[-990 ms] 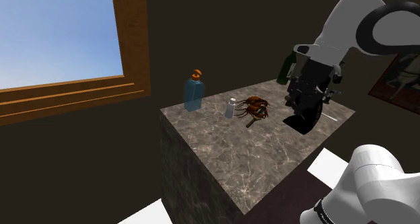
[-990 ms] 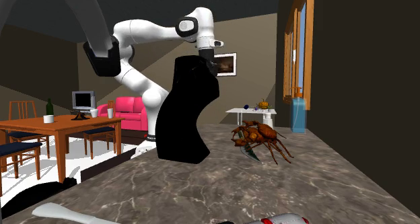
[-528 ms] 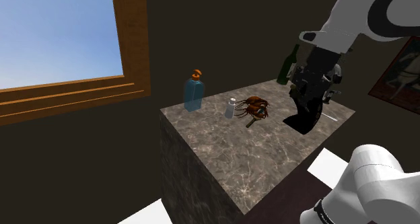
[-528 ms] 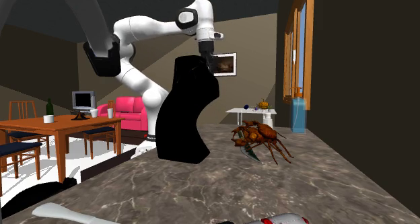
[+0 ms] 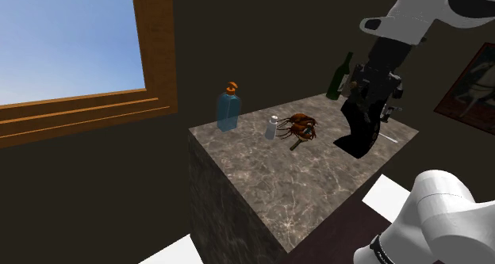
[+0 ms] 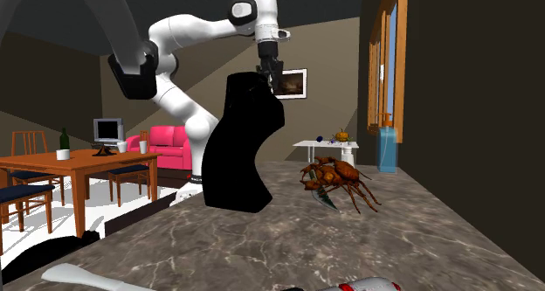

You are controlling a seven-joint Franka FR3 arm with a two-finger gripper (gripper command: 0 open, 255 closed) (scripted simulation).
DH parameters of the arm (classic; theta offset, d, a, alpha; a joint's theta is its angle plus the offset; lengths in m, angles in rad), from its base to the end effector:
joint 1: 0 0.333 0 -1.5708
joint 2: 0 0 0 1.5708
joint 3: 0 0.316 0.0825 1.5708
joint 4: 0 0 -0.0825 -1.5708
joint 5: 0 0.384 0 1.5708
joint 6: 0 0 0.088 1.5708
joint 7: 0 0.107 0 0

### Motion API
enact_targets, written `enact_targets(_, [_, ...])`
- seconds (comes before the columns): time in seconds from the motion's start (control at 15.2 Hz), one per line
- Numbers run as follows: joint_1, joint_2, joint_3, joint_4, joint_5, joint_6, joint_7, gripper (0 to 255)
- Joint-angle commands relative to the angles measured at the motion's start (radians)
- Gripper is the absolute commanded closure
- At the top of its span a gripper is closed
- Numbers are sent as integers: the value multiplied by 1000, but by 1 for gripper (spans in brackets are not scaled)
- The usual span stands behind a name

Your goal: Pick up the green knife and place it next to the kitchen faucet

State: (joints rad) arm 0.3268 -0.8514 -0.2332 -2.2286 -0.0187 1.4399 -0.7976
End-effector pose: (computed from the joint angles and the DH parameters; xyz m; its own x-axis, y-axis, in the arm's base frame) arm 0.2823 -0.0098 0.6479 0.5703 0.8085 0.1449 0.8211 -0.5659 -0.0744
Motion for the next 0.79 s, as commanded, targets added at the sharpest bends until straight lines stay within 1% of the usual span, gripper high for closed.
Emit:
enact_targets(0.0, [2, 10, 2, 37, 3, -27, 2, 255])
enact_targets(0.59, [15, 71, 6, 194, 15, -123, 10, 255])
enact_targets(0.73, [6, 58, -34, 200, -14, -142, -35, 255])
